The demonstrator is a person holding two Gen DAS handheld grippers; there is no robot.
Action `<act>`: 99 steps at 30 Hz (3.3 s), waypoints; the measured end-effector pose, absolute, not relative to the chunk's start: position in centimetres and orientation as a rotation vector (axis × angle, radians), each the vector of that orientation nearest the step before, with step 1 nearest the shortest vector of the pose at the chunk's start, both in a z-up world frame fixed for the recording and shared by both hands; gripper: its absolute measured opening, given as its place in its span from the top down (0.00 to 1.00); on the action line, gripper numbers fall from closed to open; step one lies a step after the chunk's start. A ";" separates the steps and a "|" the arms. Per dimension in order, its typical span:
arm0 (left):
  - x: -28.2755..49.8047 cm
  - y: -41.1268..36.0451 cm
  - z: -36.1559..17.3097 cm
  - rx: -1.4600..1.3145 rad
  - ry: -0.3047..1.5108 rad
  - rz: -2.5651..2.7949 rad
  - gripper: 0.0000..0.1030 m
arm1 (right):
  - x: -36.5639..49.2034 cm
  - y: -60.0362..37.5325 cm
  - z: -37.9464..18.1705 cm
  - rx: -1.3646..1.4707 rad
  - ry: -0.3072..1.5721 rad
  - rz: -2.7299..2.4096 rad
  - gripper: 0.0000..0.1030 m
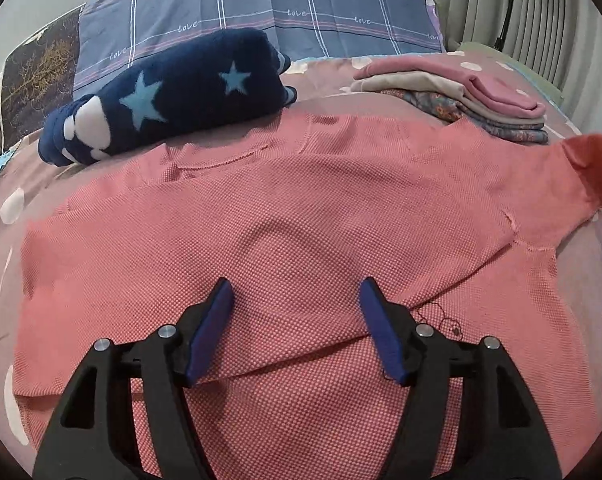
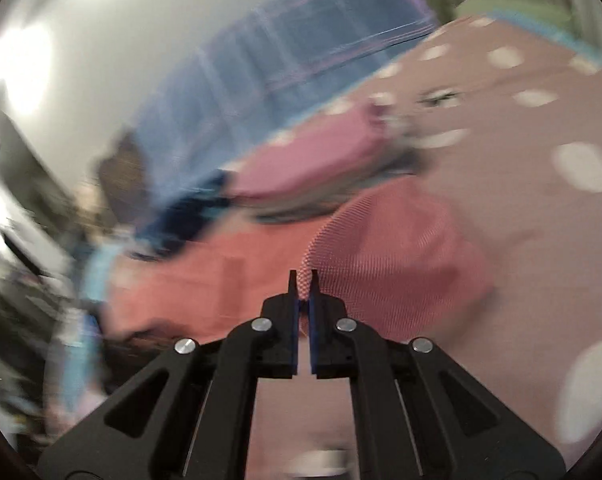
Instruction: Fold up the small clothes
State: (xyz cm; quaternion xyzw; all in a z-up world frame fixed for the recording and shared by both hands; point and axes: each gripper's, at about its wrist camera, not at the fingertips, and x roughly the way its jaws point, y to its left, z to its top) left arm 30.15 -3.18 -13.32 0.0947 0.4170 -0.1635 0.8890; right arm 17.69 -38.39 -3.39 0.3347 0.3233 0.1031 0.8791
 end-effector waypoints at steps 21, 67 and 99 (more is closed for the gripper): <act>31.2 2.9 -13.5 -0.259 0.860 -0.568 0.32 | 24.9 -24.3 -10.5 0.499 1.004 0.462 0.64; 33.5 16.6 -2.5 -0.208 0.896 -0.267 0.97 | 21.9 -24.1 -10.5 0.075 0.927 0.141 0.38; 35.1 12.8 -12.3 0.123 0.869 -0.122 0.53 | 34.6 -27.9 -10.9 0.408 0.918 0.188 0.96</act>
